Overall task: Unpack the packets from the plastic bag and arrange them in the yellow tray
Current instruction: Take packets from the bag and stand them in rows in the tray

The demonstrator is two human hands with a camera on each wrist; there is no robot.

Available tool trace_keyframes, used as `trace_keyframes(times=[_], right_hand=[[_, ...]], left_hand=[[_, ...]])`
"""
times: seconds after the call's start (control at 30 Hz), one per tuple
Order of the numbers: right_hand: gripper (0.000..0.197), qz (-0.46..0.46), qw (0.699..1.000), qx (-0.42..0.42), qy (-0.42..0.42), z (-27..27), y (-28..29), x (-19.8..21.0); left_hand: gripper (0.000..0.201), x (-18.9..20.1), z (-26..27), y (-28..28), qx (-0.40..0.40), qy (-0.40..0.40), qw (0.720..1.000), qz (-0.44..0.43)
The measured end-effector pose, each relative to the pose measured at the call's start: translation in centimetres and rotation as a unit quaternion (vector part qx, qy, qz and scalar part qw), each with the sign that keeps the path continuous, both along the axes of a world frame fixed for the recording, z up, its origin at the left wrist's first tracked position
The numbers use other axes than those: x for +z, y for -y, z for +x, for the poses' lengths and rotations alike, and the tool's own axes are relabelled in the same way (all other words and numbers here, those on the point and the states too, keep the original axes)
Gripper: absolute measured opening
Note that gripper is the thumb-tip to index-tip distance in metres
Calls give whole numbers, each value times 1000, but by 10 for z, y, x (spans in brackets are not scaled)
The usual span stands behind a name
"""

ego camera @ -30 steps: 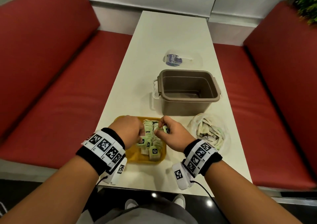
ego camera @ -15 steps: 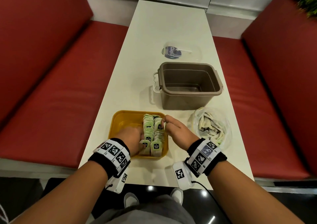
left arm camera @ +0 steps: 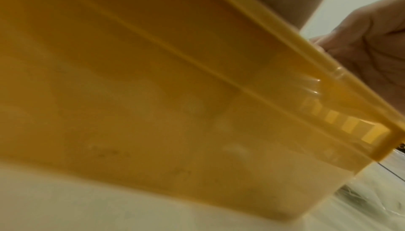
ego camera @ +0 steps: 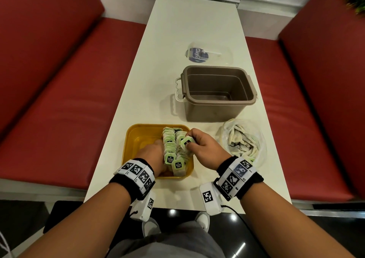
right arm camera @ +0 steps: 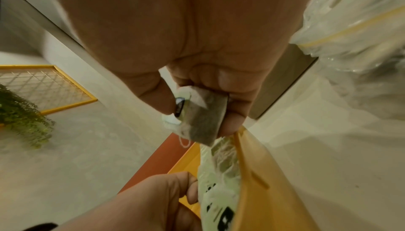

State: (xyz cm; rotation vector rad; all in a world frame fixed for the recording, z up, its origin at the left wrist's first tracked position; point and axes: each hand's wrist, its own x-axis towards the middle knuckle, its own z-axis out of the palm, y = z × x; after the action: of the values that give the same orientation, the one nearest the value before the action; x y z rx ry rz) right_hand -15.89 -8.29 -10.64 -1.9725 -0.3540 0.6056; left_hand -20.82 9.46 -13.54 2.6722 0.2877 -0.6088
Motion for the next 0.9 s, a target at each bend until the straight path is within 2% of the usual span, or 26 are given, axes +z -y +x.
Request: trace_keyframes(times=[0.13,0.3,0.4,0.47,0.53,0.67,0.77,0.9], right_hand=[[19,0,1000,-1,10,1,3,0],[8,26,999,-20,16,2,6,3],[6,56,997,-43,3,1,8,3],[8,68,997,-40,3,-1,6,3],[10,70,997,-31,4,-4,4,7],[12,49,998,2,28,-6,5,11],[22,23,998,18,59,-9,4,15],[20,8,996,17,86,-11,0,16]], left_hand=[[57,-1,-1,1,15,8,1000,-10],[55,18,-1,-7,-17,-1,1000,-19],[36,41,0,-9,-30,81,994,-69],[23,58,1,-5,-53,147,977,-145],[14,70,3,1,-71,175,966,-175],[5,77,6,1,-74,200,966,-145],[5,80,4,0,-56,215,965,-142],[6,82,0,-2,-43,202,966,-155]])
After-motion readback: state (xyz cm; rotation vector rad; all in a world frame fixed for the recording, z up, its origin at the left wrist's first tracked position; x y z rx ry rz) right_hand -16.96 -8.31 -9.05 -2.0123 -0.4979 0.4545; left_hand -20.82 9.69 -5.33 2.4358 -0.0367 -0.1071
